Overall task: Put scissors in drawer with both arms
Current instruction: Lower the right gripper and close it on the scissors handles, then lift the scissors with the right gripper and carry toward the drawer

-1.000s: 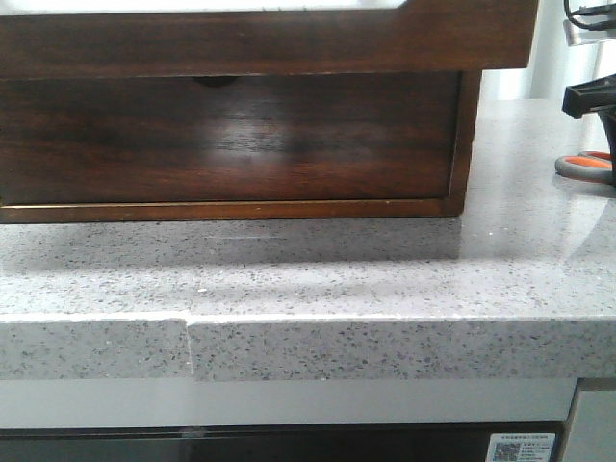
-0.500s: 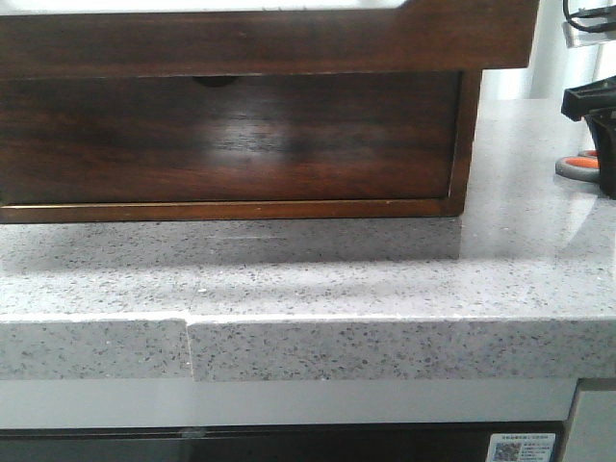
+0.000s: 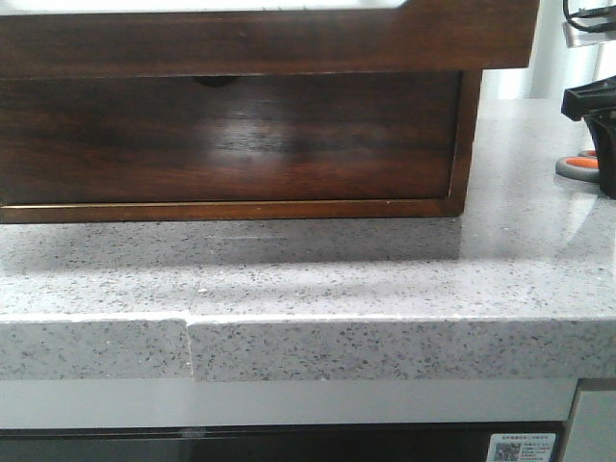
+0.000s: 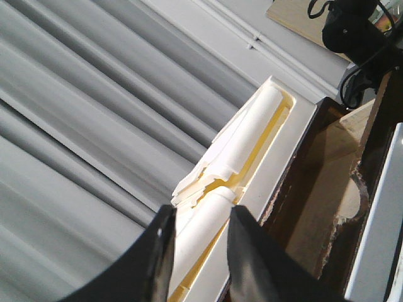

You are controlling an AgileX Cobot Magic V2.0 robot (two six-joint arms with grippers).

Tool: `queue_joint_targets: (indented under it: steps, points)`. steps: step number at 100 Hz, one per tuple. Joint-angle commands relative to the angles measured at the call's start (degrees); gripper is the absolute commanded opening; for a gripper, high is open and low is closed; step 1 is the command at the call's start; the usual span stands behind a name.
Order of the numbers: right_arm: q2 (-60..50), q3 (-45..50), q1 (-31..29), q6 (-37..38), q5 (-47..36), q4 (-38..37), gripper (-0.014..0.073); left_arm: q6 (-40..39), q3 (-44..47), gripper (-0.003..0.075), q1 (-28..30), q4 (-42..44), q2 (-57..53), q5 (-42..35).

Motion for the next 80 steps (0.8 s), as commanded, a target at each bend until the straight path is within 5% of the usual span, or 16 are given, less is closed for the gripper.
queue_joint_targets:
  steps: [1,37,63,80]
  points:
    - [-1.58,-1.61,-0.23,-0.03,-1.04,-0.43,0.0492,-0.91,-1.44,0.0185,-0.31,0.21,0.42,-1.14]
    - [1.17,-1.61,-0.23,-0.13,0.66,2.10,0.0474,-0.91,-1.44,0.0185,-0.31,0.21,0.42,-1.14]
    - [2.49,-1.61,-0.23,-0.13,1.81,2.35,0.0104,-0.91,-1.44,0.0185,-0.31,0.21,0.42,-1.14]
    - [2.49,-1.61,-0.23,-0.13,2.09,2.39,-0.0052,-0.91,-1.44,0.0185,-0.31,0.16,0.42,-1.14]
